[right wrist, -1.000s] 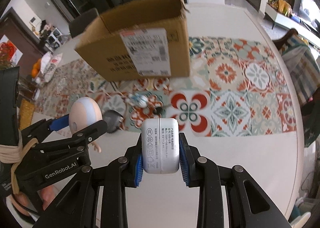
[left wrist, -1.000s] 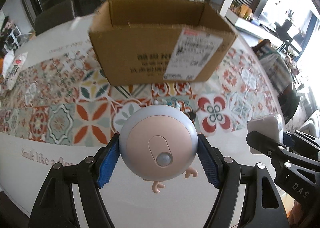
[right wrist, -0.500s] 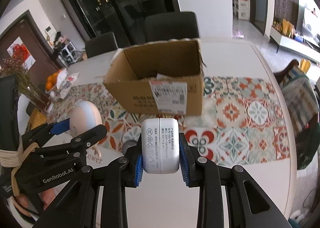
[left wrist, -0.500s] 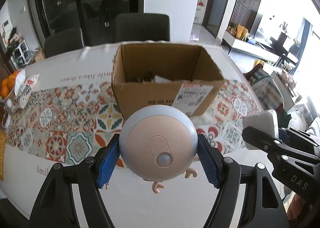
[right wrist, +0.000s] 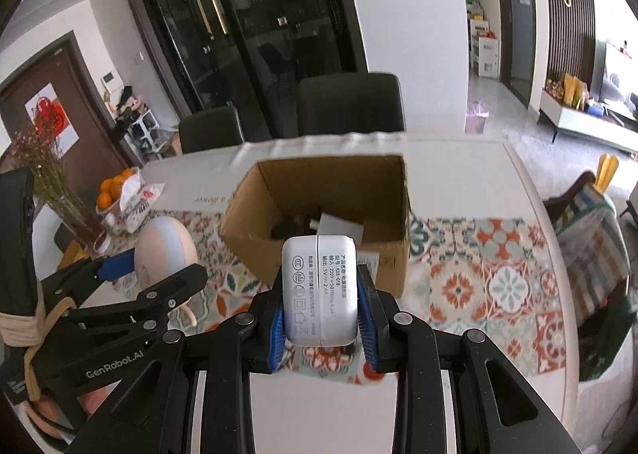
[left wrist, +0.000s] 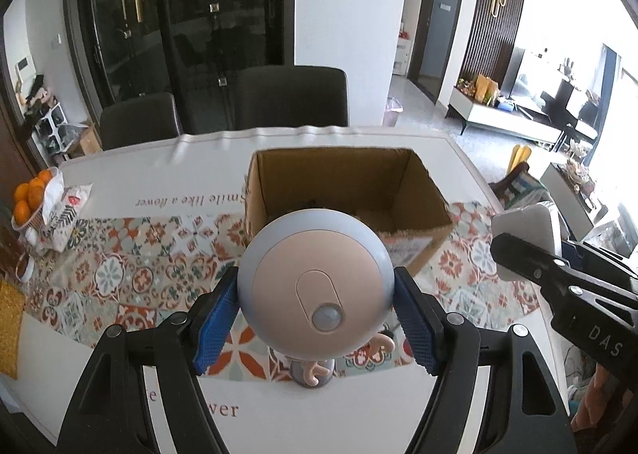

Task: Organize rigid objects
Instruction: 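Lift both held items and carry them over the cardboard box, then lower the pink toy into the box with the left tool while the right tool releases the adapter inside, then withdraw both open tools from the box back over the table, then grasp the grey dome puck with the left tool while the right tool grasps the astronaut keychain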

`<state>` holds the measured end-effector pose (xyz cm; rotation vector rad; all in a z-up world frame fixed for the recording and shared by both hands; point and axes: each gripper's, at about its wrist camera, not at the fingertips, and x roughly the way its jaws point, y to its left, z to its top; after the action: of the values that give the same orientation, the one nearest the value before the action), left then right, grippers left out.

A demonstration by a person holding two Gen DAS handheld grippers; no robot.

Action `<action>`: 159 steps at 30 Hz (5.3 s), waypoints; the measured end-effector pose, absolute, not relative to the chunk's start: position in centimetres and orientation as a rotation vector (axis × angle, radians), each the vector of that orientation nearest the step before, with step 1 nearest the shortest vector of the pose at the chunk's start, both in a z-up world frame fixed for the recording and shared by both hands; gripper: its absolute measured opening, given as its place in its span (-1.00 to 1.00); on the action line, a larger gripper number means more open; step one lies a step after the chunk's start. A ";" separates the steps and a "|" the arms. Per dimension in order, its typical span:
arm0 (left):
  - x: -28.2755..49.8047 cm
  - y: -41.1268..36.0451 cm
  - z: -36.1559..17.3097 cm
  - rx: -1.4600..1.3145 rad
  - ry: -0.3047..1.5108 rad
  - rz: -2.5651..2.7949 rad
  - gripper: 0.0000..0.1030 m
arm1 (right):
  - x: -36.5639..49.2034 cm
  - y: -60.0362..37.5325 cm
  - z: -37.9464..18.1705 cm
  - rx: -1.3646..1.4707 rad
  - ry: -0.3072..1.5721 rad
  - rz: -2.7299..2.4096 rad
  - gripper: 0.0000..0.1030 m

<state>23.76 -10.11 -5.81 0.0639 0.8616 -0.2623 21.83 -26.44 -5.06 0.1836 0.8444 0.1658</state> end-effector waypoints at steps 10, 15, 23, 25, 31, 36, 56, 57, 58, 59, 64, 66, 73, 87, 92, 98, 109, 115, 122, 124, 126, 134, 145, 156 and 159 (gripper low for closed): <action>26.6 -10.2 -3.5 0.071 0.807 -0.253 0.44 | 24.9 -26.2 -2.9 0.163 0.784 0.174 -0.41; 28.6 -10.4 -3.5 0.082 0.811 -0.248 0.44 | 26.5 -25.9 -2.6 0.150 0.777 0.175 -0.41; 31.9 -10.9 -4.5 0.095 0.847 -0.250 0.44 | 29.5 -25.7 -3.4 0.139 0.806 0.171 -0.41; 32.8 -11.2 -5.2 0.098 0.868 -0.247 0.44 | 30.3 -25.8 -3.8 0.140 0.820 0.164 -0.41; 35.0 -11.9 -7.0 0.117 0.924 -0.248 0.44 | 32.4 -26.1 -5.4 0.132 0.868 0.148 -0.41; 36.3 -12.4 -8.5 0.123 0.967 -0.267 0.44 | 33.7 -26.3 -6.6 0.134 0.906 0.139 -0.41; 36.9 -11.0 -9.9 0.141 0.994 -0.200 0.47 | 35.2 -26.0 -9.1 0.132 0.978 0.125 -0.41; 36.7 -10.8 -9.7 0.144 0.991 -0.193 0.48 | 35.2 -25.8 -9.2 0.131 0.980 0.127 -0.40; 36.5 -10.6 -9.5 0.146 0.986 -0.188 0.49 | 35.3 -25.7 -9.3 0.129 0.983 0.129 -0.40; 36.3 -10.4 -9.4 0.146 0.980 -0.184 0.53 | 35.4 -25.5 -9.3 0.130 0.983 0.132 -0.40; 35.2 -9.5 -8.6 0.165 0.944 -0.150 0.64 | 35.8 -24.5 -9.6 0.118 0.992 0.146 -0.40; 34.8 -9.3 -8.6 0.170 0.946 -0.146 0.64 | 35.9 -24.3 -9.8 0.117 0.999 0.152 -0.40; 33.3 -8.4 -8.4 0.163 0.938 -0.135 0.64 | 34.9 -24.1 -8.9 0.098 0.968 0.127 0.10; 28.2 -8.4 -8.6 0.152 0.936 -0.178 0.64 | 28.7 -24.5 -8.2 0.137 0.952 0.118 0.10; 26.4 -8.3 -10.2 0.147 0.973 -0.193 0.64 | 26.9 -24.4 -9.5 0.143 0.984 0.123 0.10; 25.3 -8.4 -12.4 0.138 1.031 -0.213 0.64 | 25.3 -24.2 -11.4 0.142 1.031 0.130 0.10; 23.7 -9.2 -17.8 0.143 1.165 -0.237 0.64 | 23.2 -24.2 -16.6 0.145 1.166 0.120 0.10; 23.3 -9.7 -20.6 0.144 1.231 -0.250 0.64 | 22.6 -24.2 -18.8 0.141 1.227 0.117 0.10; 23.7 -9.9 -23.8 0.147 1.294 -0.257 0.64 | 22.4 -24.2 -21.4 0.139 1.288 0.105 0.10; 23.9 -9.9 -24.8 0.145 1.312 -0.258 0.64 | 22.5 -24.2 -22.2 0.139 1.307 0.101 0.10; 24.0 -10.0 -25.6 0.140 1.327 -0.268 0.64 | 22.5 -24.3 -22.9 0.144 1.321 0.097 0.10; 24.6 -10.7 -27.8 0.163 1.359 -0.275 0.54 | 22.8 -24.4 -25.1 0.149 1.374 0.084 0.10; 25.7 -11.7 -28.6 0.177 1.341 -0.281 0.12 | 23.6 -24.0 -25.9 0.145 1.389 0.090 0.10; 26.2 -9.3 -27.5 0.116 1.299 -0.264 0.06 | 25.2 -23.0 -25.4 0.113 1.333 0.160 0.10; 26.2 -7.9 -26.9 0.095 1.288 -0.229 0.06 | 26.0 -22.2 -25.4 0.102 1.315 0.200 0.10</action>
<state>26.23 -7.88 -26.95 0.0950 1.2879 -0.2293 26.00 -22.17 -25.41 0.1023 1.3151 0.1996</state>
